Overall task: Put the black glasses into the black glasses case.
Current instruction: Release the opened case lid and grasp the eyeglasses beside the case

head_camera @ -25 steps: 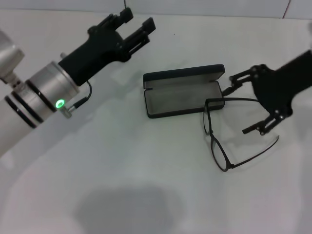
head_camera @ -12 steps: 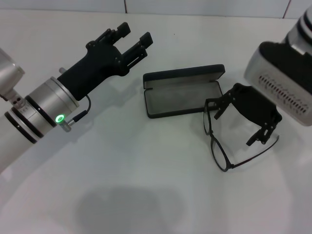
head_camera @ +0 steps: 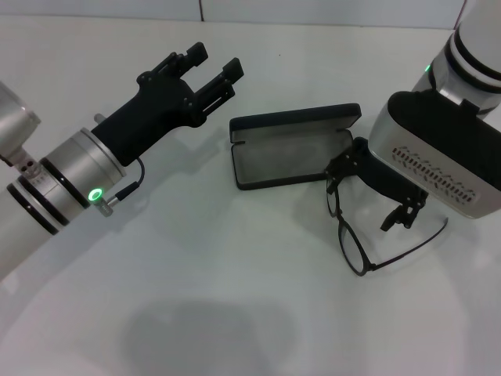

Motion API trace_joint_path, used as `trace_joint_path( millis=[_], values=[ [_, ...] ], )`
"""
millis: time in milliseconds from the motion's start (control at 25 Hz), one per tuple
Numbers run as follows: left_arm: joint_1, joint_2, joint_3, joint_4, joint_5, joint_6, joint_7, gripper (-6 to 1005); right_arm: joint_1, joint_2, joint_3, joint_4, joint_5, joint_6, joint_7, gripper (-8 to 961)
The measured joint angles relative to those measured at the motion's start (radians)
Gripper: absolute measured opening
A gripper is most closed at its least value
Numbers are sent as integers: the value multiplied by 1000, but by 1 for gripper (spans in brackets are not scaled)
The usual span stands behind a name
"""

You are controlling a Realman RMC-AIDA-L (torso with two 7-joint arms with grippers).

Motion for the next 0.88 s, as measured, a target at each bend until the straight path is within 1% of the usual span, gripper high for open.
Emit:
trace_joint_path(
  millis=[200,520,760,880],
  values=[
    [1,2,-1,-2,-1,0,0,716,12,0,-38,2,1,19,-12,863],
    [-8,4,0,-6,-2,-15,-4,715,17,0,-148,7,-4,108,-22,824],
    [-9,5,-1,-8,-4,-22,-1,715,17,0,-212,6,0,141,-23,825],
    [-9,5,-1,-7,-3,-22,0,714,12,0,-267,10,-4,188,-23,824]
  ],
)
